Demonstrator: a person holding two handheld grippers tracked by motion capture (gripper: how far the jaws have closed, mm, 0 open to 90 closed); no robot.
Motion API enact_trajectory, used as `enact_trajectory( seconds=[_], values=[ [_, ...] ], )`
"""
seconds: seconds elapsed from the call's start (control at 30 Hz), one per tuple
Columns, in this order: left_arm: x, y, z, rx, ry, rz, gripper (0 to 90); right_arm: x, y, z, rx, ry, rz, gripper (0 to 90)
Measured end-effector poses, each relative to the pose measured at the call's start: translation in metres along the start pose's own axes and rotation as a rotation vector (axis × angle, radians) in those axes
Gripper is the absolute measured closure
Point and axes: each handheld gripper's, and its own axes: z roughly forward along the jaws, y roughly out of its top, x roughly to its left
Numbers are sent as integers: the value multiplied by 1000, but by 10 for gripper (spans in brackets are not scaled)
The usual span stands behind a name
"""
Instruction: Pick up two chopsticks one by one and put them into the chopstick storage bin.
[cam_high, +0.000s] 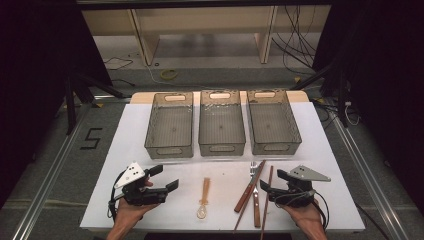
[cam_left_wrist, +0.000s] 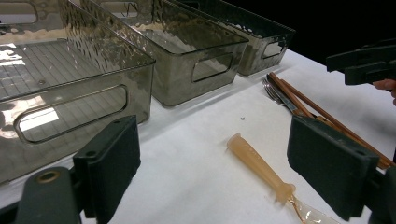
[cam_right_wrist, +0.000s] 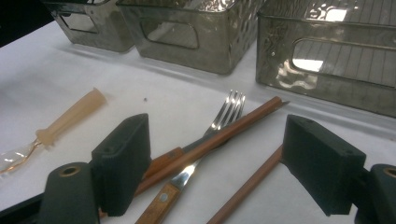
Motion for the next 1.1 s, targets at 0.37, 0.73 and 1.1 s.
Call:
enact_trajectory(
  seconds=[0.37,0.73,1.1],
  values=[
    [0,0,1,2,1,-1,167,-6,12,-1,45,53,-65,267],
    [1,0,1,0,-1,-3,167,-5,58,16,262,174,-605,286],
    [2,0,2,7,-5,-2,167,-1,65,50,452,268,-890,311]
  ],
)
